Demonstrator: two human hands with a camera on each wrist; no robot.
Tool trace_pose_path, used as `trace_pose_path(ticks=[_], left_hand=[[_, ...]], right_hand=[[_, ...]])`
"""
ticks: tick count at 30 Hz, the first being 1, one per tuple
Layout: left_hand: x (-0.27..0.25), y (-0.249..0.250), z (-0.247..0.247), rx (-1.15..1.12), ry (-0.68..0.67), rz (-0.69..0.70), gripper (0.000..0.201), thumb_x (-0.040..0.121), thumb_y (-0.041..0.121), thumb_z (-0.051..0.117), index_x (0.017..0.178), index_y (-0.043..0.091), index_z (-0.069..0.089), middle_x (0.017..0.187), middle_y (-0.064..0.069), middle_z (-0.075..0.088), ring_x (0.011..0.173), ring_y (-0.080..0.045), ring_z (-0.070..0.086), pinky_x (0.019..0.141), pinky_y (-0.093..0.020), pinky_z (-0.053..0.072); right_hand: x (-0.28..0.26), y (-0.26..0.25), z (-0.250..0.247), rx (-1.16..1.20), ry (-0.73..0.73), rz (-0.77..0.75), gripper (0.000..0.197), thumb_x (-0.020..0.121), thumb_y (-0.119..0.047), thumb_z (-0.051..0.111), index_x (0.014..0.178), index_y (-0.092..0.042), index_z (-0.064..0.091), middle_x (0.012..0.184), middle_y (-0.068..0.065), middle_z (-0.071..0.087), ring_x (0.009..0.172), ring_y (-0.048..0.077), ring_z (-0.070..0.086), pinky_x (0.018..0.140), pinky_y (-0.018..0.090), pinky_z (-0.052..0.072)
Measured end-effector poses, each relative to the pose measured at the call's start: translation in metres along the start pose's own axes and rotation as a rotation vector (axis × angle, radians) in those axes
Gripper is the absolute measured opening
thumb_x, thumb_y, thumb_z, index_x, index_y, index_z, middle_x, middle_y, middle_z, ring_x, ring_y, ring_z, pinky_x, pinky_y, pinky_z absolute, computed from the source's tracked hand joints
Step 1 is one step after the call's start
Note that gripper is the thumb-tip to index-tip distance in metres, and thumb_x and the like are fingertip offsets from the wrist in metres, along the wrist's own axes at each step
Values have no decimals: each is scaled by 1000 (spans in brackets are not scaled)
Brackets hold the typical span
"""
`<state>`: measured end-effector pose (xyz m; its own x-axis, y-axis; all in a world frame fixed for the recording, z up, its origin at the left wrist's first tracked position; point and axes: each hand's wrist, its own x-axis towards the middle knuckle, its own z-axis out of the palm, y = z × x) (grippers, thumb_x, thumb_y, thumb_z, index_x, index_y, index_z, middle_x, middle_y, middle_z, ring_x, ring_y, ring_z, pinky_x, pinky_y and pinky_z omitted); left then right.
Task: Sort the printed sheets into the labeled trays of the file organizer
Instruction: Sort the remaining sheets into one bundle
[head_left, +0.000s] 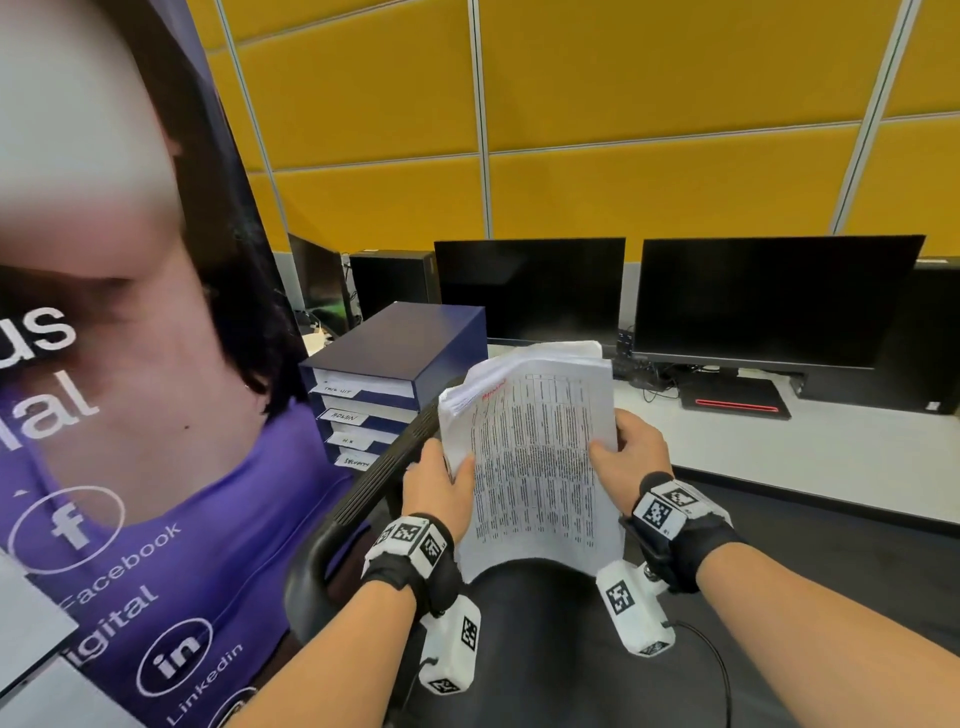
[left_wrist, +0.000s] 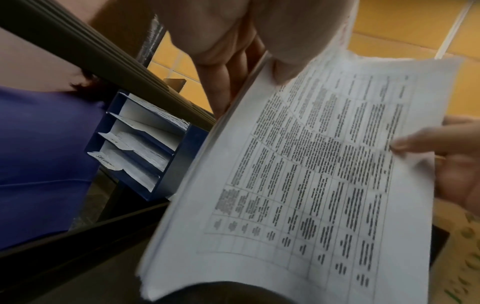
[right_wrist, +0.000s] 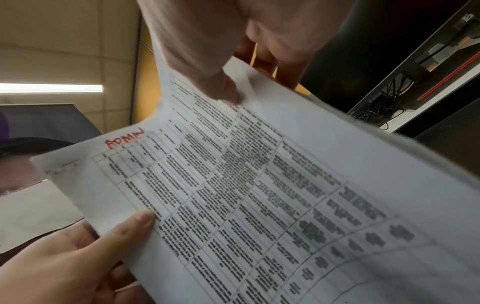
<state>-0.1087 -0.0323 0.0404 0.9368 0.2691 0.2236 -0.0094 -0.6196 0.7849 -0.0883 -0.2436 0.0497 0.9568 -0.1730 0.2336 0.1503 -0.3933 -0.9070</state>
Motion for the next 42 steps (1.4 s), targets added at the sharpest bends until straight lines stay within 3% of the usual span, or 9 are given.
trace_pose_path(ticks=[5, 10, 15, 21, 24, 31, 35, 38, 42], left_hand=[[-20, 1, 11, -69, -99, -7, 31, 96, 21, 50, 121, 7, 40, 106, -8, 61, 95, -24, 61, 75, -25, 42], [-28, -1, 22, -187, -45, -41, 34, 95, 11, 50, 122, 11, 29, 100, 2, 53, 77, -4, 51, 75, -26, 42], [-34, -1, 32, -192, -23, -85, 34, 96, 11, 45, 128, 11, 31, 103, 0, 53, 92, -17, 55, 79, -28, 40], [-25, 6, 16, -149, -92, -125, 37, 92, -7, 40, 124, 9, 34, 111, -2, 51, 105, -16, 54, 84, -25, 43], [-10, 9, -6, -133, -90, -128, 36, 91, -8, 42, 120, 10, 34, 117, -8, 54, 106, -21, 56, 83, -26, 45], [35, 11, -87, -46, -1, -87, 33, 89, -12, 41, 114, 10, 37, 106, -4, 58, 93, -21, 56, 70, -29, 45], [56, -1, -144, -152, 147, -95, 37, 89, -1, 57, 118, 12, 38, 114, -8, 59, 93, -21, 56, 76, -29, 43], [69, -22, -183, -189, 223, -106, 40, 86, 0, 61, 107, 17, 31, 105, -9, 61, 92, -25, 61, 79, -36, 49], [87, -63, -235, -157, 271, -145, 36, 86, -2, 62, 103, 16, 36, 97, 0, 55, 78, -17, 54, 61, -25, 40]], right_hand=[[-10, 8, 3, -35, -53, 36, 34, 92, -3, 44, 124, -12, 44, 105, 0, 55, 92, 16, 55, 70, 21, 47], [-17, 20, -3, -73, -62, 97, 39, 93, -1, 38, 130, -6, 28, 111, 10, 51, 93, 21, 52, 76, 30, 44], [-16, 27, -8, -121, -66, 128, 35, 95, -3, 38, 129, -5, 32, 109, 7, 51, 95, 19, 51, 82, 30, 44], [-1, 23, -8, -168, -65, 122, 27, 94, -6, 41, 121, -10, 44, 107, 4, 59, 99, 22, 60, 83, 34, 52], [6, -1, -1, -181, -79, 91, 27, 94, -5, 41, 121, -9, 42, 110, 10, 58, 97, 25, 59, 77, 34, 52], [26, -82, 35, -144, -163, 16, 37, 90, -3, 44, 127, -8, 39, 114, 9, 55, 104, 27, 57, 90, 41, 50], [46, -117, 77, -147, -267, -30, 34, 83, -16, 54, 117, -14, 49, 104, 6, 62, 95, 26, 63, 80, 45, 56], [42, -154, 113, -134, -311, -40, 36, 84, -14, 53, 120, -12, 48, 110, 7, 61, 100, 27, 60, 88, 45, 52], [30, -193, 170, -181, -378, 8, 31, 90, -8, 51, 120, -6, 42, 109, 8, 51, 98, 24, 52, 83, 35, 44]])
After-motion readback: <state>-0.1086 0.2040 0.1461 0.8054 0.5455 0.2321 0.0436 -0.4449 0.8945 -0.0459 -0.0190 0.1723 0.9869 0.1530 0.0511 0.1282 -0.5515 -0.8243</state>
